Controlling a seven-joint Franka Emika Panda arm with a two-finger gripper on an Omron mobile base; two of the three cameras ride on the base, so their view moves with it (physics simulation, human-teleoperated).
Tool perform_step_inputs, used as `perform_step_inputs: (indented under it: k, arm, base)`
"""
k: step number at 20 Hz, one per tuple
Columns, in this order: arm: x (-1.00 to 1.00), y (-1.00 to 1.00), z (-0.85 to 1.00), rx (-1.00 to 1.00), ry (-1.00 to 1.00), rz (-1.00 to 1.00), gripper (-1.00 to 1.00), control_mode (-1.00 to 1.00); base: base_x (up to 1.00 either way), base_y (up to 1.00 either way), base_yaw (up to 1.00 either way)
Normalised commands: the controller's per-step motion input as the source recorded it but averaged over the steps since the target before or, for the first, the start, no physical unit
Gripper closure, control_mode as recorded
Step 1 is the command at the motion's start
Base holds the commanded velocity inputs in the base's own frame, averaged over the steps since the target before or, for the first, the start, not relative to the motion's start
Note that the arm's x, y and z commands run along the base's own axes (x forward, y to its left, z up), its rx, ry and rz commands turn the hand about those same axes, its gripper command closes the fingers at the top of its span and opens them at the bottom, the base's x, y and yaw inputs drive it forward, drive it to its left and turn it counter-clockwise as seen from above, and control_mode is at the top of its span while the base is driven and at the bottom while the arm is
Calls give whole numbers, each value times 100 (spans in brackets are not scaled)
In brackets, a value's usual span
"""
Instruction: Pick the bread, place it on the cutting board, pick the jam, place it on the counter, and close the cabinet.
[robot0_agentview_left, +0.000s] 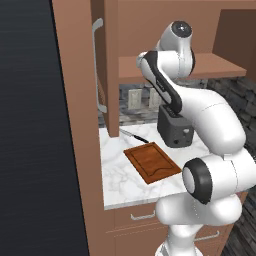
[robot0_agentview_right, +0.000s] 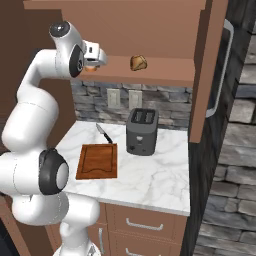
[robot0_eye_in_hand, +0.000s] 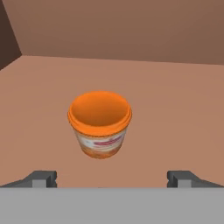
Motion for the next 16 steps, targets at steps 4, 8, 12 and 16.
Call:
perform_step_inputs:
  k: [4,8,12,16]
  arm:
    - [34,12,0,0,0,0,-100,-100]
    - [31,7,0,0,0,0,-100,-100]
    - [25,3,0,0,0,0,-100,-100]
    - [17,1,0,0,0,0,-100,-100]
  base:
    - [0,0,0]
    - [0,0,0]
    - [0,0,0]
    - [0,0,0]
